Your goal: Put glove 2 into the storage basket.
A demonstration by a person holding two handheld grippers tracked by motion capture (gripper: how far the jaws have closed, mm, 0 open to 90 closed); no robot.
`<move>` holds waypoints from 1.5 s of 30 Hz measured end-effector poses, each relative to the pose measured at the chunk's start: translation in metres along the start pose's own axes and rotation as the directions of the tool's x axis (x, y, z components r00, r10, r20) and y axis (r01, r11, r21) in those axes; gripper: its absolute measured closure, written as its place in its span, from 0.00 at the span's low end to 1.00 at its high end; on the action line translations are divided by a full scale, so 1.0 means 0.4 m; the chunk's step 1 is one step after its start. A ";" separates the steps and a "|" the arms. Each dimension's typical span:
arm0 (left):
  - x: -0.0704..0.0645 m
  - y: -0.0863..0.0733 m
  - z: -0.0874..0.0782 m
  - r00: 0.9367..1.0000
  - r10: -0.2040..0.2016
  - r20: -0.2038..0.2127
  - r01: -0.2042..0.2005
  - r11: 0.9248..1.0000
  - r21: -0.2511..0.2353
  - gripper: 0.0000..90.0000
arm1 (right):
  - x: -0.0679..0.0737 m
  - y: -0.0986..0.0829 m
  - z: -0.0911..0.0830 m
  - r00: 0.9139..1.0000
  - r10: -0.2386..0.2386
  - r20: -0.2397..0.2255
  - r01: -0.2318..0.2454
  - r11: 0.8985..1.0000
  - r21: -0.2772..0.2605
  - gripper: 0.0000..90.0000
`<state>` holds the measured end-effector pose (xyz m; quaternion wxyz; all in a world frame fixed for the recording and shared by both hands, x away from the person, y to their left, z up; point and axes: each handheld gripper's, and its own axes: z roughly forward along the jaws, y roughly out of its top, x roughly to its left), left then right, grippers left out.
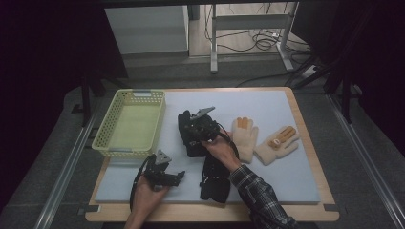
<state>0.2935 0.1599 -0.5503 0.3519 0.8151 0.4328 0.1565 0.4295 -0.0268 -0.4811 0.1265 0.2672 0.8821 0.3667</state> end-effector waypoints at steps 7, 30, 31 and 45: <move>0.000 0.000 0.000 1.000 0.001 0.001 -0.001 1.000 0.000 0.12 | 0.013 0.014 -0.075 1.000 -0.003 -0.011 0.003 1.000 -0.028 0.92; 0.000 0.000 0.000 1.000 0.000 0.001 0.000 1.000 0.001 0.12 | 0.137 -0.190 -0.306 1.000 0.002 0.027 -0.003 1.000 0.002 0.91; -0.001 0.000 0.000 1.000 -0.005 0.001 0.005 1.000 -0.003 0.12 | 0.137 -0.200 -0.303 1.000 0.007 0.025 -0.007 1.000 0.008 0.91; -0.001 0.000 0.000 1.000 -0.005 -0.001 0.005 1.000 -0.004 0.12 | 0.093 -0.240 -0.253 0.995 -0.064 -0.082 0.070 0.995 0.066 0.59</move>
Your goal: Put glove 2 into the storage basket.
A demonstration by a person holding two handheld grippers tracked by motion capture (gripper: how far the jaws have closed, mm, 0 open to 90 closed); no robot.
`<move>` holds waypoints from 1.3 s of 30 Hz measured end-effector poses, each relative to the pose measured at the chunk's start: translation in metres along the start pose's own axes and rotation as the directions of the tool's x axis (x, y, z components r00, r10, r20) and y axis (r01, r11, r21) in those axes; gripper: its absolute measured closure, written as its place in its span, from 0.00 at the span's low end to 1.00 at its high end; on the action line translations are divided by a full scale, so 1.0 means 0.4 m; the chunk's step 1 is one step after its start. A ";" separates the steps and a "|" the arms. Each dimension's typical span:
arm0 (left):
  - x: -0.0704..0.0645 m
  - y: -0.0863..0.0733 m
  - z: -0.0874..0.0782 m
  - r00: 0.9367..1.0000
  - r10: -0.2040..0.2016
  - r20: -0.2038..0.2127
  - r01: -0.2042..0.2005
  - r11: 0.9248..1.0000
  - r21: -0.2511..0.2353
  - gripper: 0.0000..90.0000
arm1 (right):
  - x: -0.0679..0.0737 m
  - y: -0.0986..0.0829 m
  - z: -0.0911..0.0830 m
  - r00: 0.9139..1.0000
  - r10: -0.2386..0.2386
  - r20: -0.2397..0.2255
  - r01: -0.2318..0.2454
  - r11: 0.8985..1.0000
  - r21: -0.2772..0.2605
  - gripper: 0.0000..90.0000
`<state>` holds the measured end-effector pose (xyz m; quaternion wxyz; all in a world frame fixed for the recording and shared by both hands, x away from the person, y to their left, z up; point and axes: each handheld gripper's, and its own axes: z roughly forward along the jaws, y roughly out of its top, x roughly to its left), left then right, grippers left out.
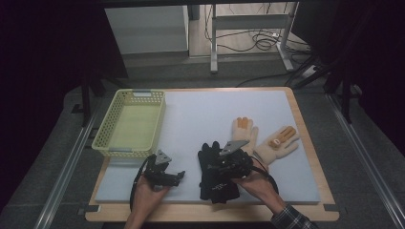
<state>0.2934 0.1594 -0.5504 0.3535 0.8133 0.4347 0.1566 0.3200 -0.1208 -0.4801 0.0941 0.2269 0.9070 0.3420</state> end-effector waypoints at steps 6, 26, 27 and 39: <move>0.000 0.000 0.000 1.000 -0.001 0.000 0.001 1.000 0.000 0.12 | 0.003 -0.021 0.066 0.998 -0.054 -0.008 0.055 0.995 0.083 0.65; -0.001 0.000 0.001 1.000 -0.004 0.001 0.004 1.000 -0.004 0.12 | 0.064 0.007 -0.002 0.910 0.351 0.220 -0.334 0.936 -0.115 0.90; 0.000 0.000 0.001 1.000 -0.002 0.001 0.002 1.000 -0.003 0.12 | 0.068 0.001 0.012 0.903 0.362 0.230 -0.344 0.932 -0.116 0.89; 0.000 0.000 0.000 1.000 0.001 0.002 -0.001 1.000 0.001 0.12 | 0.018 -0.037 -0.019 0.961 0.244 0.128 -0.227 0.964 -0.135 0.69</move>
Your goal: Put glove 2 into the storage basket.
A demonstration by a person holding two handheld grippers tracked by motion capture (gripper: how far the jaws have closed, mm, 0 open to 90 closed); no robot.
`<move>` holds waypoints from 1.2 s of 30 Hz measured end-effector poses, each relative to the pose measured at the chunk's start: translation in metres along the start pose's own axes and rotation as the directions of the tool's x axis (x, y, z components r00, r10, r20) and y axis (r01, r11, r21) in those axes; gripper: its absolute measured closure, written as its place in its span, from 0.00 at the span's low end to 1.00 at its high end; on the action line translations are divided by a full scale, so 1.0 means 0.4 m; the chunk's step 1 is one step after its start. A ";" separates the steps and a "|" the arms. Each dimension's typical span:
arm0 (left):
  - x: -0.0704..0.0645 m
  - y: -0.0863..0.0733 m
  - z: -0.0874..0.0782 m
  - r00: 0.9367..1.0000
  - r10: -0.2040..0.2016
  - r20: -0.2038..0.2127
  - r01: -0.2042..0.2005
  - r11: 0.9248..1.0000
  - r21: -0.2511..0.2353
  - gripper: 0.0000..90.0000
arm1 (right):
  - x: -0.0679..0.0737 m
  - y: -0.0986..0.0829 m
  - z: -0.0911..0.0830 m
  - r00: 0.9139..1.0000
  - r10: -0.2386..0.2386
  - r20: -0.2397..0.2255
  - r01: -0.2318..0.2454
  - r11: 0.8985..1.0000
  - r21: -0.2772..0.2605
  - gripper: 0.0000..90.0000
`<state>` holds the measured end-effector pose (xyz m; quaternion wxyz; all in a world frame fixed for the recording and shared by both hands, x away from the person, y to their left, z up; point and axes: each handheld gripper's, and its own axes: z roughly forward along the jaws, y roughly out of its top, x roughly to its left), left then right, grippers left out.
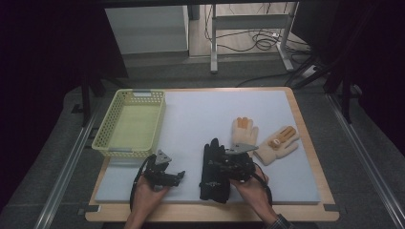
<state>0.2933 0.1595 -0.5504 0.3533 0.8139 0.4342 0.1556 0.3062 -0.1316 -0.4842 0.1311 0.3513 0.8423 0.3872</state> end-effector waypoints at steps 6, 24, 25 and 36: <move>0.000 0.000 0.000 1.000 -0.001 0.000 0.001 1.000 0.000 0.12 | -0.048 -0.046 -0.031 0.999 -0.014 -0.040 0.015 1.000 0.007 0.86; 0.008 -0.005 -0.009 1.000 0.005 0.016 -0.005 1.000 0.005 0.10 | -0.037 -0.156 -0.012 0.980 -0.115 -0.164 0.126 0.990 0.057 0.98; 0.008 -0.005 -0.009 1.000 0.005 0.016 -0.005 1.000 0.005 0.10 | -0.037 -0.156 -0.012 0.980 -0.115 -0.164 0.126 0.990 0.057 0.98; 0.059 -0.034 -0.036 1.000 0.011 0.003 -0.011 0.999 0.038 0.01 | -0.003 -0.131 0.030 0.981 -0.099 -0.165 0.108 0.993 0.044 0.98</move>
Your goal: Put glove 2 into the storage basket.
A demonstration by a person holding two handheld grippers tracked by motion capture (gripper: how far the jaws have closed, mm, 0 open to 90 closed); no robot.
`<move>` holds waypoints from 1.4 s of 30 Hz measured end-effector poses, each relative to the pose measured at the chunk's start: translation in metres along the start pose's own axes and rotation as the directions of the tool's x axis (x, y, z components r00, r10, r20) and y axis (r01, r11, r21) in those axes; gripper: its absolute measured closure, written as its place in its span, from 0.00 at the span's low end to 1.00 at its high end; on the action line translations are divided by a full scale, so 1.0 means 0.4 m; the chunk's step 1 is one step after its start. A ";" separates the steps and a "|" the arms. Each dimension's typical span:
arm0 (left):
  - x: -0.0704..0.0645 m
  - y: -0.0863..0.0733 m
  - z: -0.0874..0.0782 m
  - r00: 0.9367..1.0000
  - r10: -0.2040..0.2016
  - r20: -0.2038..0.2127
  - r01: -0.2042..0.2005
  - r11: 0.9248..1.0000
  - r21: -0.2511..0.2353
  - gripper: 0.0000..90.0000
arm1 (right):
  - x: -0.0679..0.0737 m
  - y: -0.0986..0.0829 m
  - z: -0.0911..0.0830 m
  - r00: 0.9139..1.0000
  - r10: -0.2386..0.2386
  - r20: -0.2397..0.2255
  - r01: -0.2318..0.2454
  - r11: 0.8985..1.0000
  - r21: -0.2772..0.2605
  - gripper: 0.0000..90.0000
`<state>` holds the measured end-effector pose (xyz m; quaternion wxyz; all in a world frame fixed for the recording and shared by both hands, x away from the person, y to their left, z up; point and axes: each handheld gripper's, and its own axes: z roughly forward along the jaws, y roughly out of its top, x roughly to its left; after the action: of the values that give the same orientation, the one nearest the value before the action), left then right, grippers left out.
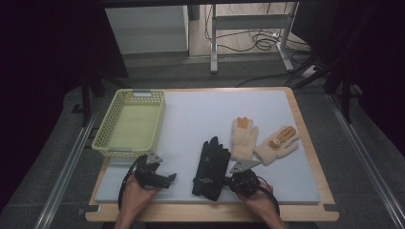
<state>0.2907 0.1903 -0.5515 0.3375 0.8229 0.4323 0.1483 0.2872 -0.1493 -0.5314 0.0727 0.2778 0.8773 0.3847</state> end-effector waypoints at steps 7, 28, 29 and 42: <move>0.000 -0.003 0.000 1.000 0.003 -0.001 -0.003 1.000 -0.006 0.01 | 0.010 0.037 0.044 1.000 0.009 0.023 -0.009 1.000 -0.005 0.98; 0.001 -0.005 0.001 1.000 -0.003 0.003 0.003 1.000 -0.015 0.01 | -0.006 0.072 0.036 0.995 -0.060 0.086 0.061 0.998 -0.010 0.86; 0.001 -0.005 0.001 1.000 -0.004 0.003 0.004 1.000 -0.015 0.01 | -0.011 0.068 0.028 0.994 -0.056 0.091 0.057 0.998 -0.011 0.85; 0.001 -0.005 0.001 1.000 -0.005 0.004 0.005 1.000 -0.014 0.01 | -0.103 -0.035 -0.079 0.975 0.051 0.215 -0.047 0.999 -0.022 0.46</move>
<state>0.2900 0.1914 -0.5533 0.3445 0.8199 0.4325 0.1486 0.3048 -0.1996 -0.5232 0.1600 0.3389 0.8538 0.3614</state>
